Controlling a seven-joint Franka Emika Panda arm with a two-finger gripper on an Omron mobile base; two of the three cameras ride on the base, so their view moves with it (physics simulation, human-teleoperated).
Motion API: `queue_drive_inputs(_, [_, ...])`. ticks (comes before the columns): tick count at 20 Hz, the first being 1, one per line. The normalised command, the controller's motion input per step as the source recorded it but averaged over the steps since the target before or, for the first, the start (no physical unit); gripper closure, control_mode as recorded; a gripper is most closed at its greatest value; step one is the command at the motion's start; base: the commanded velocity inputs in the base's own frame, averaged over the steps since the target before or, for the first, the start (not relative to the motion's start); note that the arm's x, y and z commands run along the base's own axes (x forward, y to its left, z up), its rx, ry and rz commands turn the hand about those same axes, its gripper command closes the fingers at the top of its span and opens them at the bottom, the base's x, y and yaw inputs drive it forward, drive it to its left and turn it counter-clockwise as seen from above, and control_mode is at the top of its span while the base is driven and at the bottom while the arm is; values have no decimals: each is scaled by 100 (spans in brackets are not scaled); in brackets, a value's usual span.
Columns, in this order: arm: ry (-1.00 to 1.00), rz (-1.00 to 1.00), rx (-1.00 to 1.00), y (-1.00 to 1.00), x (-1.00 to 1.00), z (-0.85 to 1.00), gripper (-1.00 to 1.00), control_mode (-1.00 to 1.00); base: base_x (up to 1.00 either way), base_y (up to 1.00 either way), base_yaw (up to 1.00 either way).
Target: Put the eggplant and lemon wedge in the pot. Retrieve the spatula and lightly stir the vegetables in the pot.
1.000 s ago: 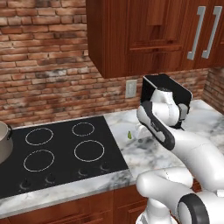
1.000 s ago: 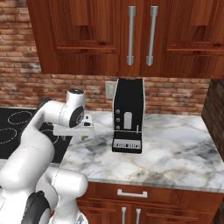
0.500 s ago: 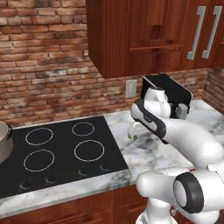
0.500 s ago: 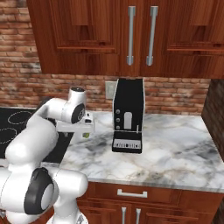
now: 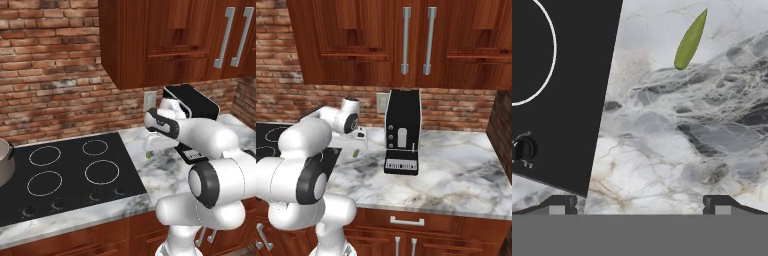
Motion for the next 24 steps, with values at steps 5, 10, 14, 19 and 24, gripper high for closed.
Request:
queue_drive_inputs(5, [0,-5,-9,12,20,-12,-100,-100,0,0,0])
queue_drive_inputs(10, [1,-11,-10,27,36,-1,-100,-100,0,0,0])
queue_drive_inputs(14, [0,-9,0,5,27,-3,-100,-100,0,0,0])
queue_drive_inputs(19, [0,-1,0,-3,19,-5,-100,-100,0,0,0])
queue_drive_inputs(24, [0,0,0,-4,17,-43,-100,-100,0,0,0])
